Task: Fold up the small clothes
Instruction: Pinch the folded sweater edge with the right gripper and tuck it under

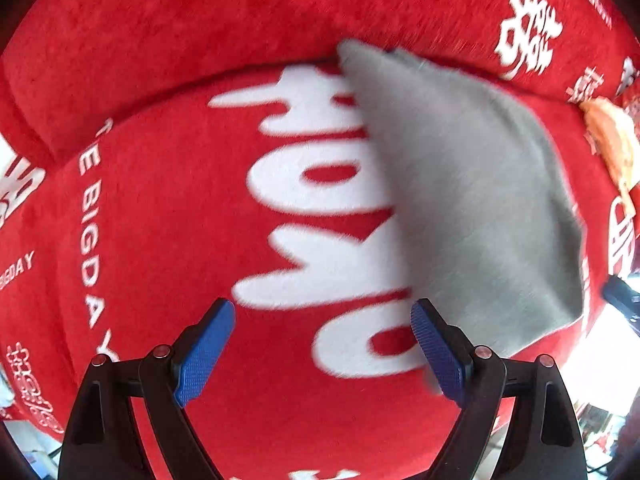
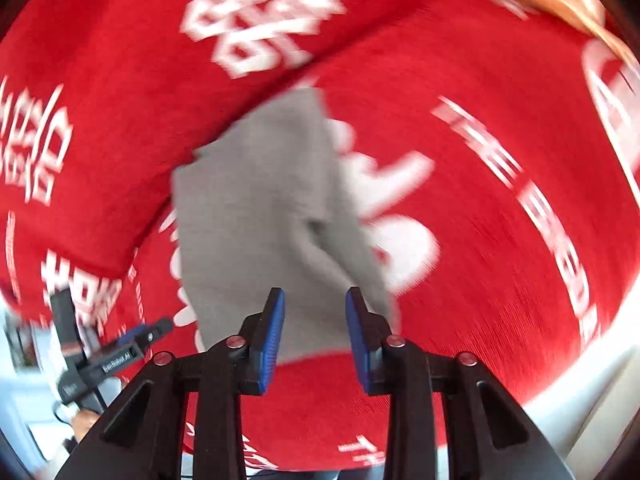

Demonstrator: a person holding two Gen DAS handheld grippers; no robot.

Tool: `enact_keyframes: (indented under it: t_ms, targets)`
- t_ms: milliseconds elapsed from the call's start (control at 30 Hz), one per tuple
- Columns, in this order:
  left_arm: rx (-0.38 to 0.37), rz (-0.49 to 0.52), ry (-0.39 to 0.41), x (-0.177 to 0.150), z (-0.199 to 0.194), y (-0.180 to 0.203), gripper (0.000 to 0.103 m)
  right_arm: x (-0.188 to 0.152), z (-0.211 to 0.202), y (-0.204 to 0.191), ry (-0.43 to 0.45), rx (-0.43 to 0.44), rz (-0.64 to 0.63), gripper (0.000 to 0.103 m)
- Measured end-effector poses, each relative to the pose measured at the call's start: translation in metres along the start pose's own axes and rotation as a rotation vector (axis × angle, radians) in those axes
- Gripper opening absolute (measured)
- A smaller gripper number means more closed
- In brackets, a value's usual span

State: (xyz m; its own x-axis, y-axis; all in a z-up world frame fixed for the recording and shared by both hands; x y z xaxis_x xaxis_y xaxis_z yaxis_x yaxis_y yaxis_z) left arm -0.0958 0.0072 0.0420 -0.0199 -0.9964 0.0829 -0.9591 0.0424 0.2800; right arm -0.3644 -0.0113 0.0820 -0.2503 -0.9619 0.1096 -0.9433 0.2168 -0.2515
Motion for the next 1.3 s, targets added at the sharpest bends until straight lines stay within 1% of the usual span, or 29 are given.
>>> enact_keyframes:
  t_ms: [33,67,100,133,200,233,267,300,333,400,433,467,500,533,567,600,633,733,767,800,833,900,967,1000,1067,1133,1200,1267,1300]
  targets:
    - [-0.012,-0.005,0.011,0.007,0.001,0.008,0.090,0.006,0.010,-0.011,-0.006,-0.011,-0.032,0.029]
    - [-0.016,-0.006,0.021,0.013,0.002,0.015,0.090,0.015,0.018,-0.019,-0.015,-0.046,-0.080,0.028]
    - [-0.017,-0.004,0.027,0.019,0.004,0.023,0.090,0.018,0.018,-0.019,-0.013,-0.068,-0.103,0.028]
    - [-0.012,-0.004,0.033,0.024,0.006,0.029,0.090,0.028,0.021,-0.020,-0.003,-0.108,-0.129,0.028]
    - [-0.013,-0.006,0.043,0.032,0.012,0.030,0.090,0.046,0.022,-0.014,0.020,-0.134,-0.116,0.032]
    - [-0.009,-0.010,0.047,0.041,0.011,0.027,0.090,0.058,0.024,-0.005,0.022,-0.113,-0.080,0.044]
    - [-0.002,-0.020,0.052,0.046,0.015,0.027,0.090,0.069,0.029,0.003,0.014,-0.078,-0.037,0.053]
    - [0.002,-0.028,0.053,0.048,0.016,0.025,0.090,0.077,0.034,0.010,0.000,-0.047,-0.006,0.053]
    - [0.010,-0.047,0.051,0.052,0.019,0.023,0.090,0.087,0.047,0.019,-0.045,0.001,0.042,0.053]
    - [0.016,-0.079,0.046,0.054,0.024,0.017,0.090,0.100,0.073,0.033,-0.126,0.063,0.120,0.053]
    - [0.017,-0.090,0.048,0.055,0.026,0.017,0.090,0.104,0.083,0.034,-0.152,0.088,0.140,0.044]
    - [0.021,-0.098,0.052,0.057,0.027,0.016,0.090,0.107,0.091,0.034,-0.178,0.125,0.153,0.013]
    - [0.025,-0.100,0.055,0.057,0.027,0.016,0.090,0.112,0.093,0.028,-0.175,0.124,0.130,0.014]
    - [0.034,-0.101,0.059,0.057,0.026,0.018,0.090,0.115,0.086,0.019,-0.134,0.117,0.063,0.013]
    - [0.042,-0.098,0.070,0.058,0.026,0.019,0.090,0.118,0.074,0.007,-0.073,0.123,-0.030,0.008]
    - [0.046,-0.096,0.074,0.057,0.025,0.020,0.090,0.119,0.067,0.001,-0.042,0.128,-0.076,0.008]
    - [0.049,-0.092,0.075,0.057,0.027,0.021,0.090,0.121,0.066,0.000,-0.034,0.106,-0.103,0.008]
    - [0.042,-0.105,0.059,0.057,0.036,0.020,0.091,0.126,0.093,0.013,-0.117,0.042,-0.105,0.009]
    - [0.040,-0.125,0.051,0.058,0.038,0.019,0.098,0.126,0.099,0.017,-0.135,0.044,-0.095,0.012]
    - [0.050,-0.136,0.049,0.058,0.038,0.018,0.099,0.125,0.099,0.019,-0.135,0.060,-0.085,0.012]
    - [0.053,-0.140,0.043,0.059,0.038,0.017,0.099,0.123,0.094,0.017,-0.130,0.054,-0.100,0.012]
    - [0.059,-0.135,0.038,0.058,0.037,0.015,0.099,0.123,0.087,0.017,-0.125,0.025,-0.133,0.018]
    - [0.061,-0.129,0.029,0.058,0.038,0.015,0.099,0.119,0.080,0.020,-0.133,0.000,-0.137,0.031]
    - [0.062,-0.130,0.026,0.058,0.037,0.015,0.099,0.118,0.077,0.023,-0.135,0.000,-0.128,0.035]
    - [0.065,-0.136,0.018,0.060,0.037,0.013,0.099,0.113,0.068,0.032,-0.141,0.010,-0.100,0.056]
    - [0.069,-0.142,0.013,0.061,0.035,0.013,0.099,0.110,0.061,0.038,-0.149,0.034,-0.084,0.064]
    - [0.073,-0.141,0.010,0.062,0.034,0.013,0.099,0.106,0.054,0.046,-0.166,0.059,-0.066,0.067]
    - [0.075,-0.141,0.007,0.063,0.034,0.018,0.099,0.105,0.053,0.050,-0.178,0.080,-0.049,0.073]
    - [0.076,-0.143,0.006,0.062,0.033,0.019,0.099,0.104,0.053,0.053,-0.185,0.090,-0.039,0.074]
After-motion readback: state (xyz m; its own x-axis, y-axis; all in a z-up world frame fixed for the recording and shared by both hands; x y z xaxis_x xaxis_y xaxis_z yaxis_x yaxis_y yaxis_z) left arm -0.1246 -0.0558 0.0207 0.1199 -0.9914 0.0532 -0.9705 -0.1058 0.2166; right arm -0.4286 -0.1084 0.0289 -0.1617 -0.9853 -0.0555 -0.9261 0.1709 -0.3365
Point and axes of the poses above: each gripper's, at about its wrist camera, not at the fingertips, and z roughly the way its jaws point, y to its right, x to its top, the point moved 3 cm from there along z, roughly the way its jaws point, and after that the axes turned 10 degrees about -x, right-handed, at the moved point
